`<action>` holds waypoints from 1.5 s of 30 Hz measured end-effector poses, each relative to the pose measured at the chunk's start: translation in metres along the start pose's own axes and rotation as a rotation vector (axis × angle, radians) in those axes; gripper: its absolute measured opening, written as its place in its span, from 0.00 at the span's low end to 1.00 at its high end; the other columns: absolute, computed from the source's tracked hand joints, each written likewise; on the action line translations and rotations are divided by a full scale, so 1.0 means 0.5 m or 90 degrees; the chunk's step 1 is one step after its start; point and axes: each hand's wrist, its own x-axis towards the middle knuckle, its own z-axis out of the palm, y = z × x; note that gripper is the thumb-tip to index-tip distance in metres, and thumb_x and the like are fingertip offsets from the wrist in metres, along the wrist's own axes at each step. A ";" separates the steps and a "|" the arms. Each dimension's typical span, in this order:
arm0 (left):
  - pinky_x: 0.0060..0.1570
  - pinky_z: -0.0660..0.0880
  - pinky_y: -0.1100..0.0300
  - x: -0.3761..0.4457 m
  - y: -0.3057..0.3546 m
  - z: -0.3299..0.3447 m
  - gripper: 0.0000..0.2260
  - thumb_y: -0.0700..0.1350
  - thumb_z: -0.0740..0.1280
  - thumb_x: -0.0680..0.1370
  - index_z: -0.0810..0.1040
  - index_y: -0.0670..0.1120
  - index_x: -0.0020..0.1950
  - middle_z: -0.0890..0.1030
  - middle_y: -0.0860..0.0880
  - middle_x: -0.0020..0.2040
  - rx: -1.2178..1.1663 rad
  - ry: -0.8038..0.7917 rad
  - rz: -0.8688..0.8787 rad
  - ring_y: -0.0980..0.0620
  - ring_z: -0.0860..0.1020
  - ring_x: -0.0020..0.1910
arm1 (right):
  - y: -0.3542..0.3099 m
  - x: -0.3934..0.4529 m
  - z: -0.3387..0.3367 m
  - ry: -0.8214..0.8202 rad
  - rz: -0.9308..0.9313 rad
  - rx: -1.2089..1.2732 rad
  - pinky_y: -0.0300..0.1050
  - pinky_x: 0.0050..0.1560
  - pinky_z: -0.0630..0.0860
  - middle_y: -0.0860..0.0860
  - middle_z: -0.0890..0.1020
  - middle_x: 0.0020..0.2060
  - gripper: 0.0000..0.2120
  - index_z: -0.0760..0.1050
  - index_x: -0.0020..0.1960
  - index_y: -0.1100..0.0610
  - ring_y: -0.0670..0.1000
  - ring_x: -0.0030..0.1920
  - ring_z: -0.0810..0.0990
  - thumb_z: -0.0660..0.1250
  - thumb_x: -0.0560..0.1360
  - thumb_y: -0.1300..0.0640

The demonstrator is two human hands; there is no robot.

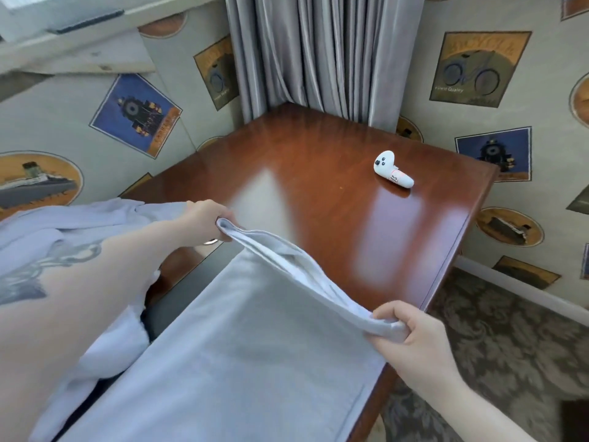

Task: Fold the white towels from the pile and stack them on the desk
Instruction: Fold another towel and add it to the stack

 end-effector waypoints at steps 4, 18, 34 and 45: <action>0.55 0.63 0.55 -0.109 -0.068 0.013 0.05 0.44 0.70 0.74 0.81 0.54 0.41 0.81 0.54 0.40 0.120 0.014 0.047 0.52 0.77 0.45 | -0.035 -0.126 0.074 0.024 -0.145 -0.082 0.45 0.43 0.75 0.39 0.81 0.37 0.18 0.79 0.38 0.49 0.41 0.41 0.79 0.78 0.60 0.70; 0.43 0.62 0.62 -0.384 -0.270 0.180 0.07 0.36 0.66 0.70 0.77 0.49 0.39 0.78 0.55 0.38 0.176 0.078 0.092 0.49 0.68 0.36 | -0.069 -0.353 0.226 -0.229 -0.468 -0.365 0.38 0.32 0.52 0.43 0.70 0.27 0.12 0.71 0.28 0.50 0.43 0.29 0.71 0.51 0.57 0.62; 0.49 0.79 0.50 -0.408 -0.235 0.290 0.18 0.39 0.77 0.71 0.76 0.36 0.56 0.78 0.40 0.50 -0.737 0.114 -0.565 0.43 0.77 0.46 | -0.059 -0.363 0.275 -0.101 0.640 0.261 0.36 0.23 0.67 0.57 0.80 0.27 0.13 0.79 0.40 0.65 0.53 0.21 0.75 0.77 0.70 0.56; 0.44 0.76 0.52 -0.410 -0.268 0.319 0.10 0.31 0.69 0.74 0.80 0.35 0.55 0.78 0.42 0.40 -0.666 0.206 -0.553 0.45 0.76 0.38 | -0.042 -0.422 0.280 -0.170 0.444 -0.050 0.31 0.33 0.69 0.46 0.81 0.24 0.16 0.70 0.34 0.57 0.37 0.25 0.74 0.71 0.73 0.51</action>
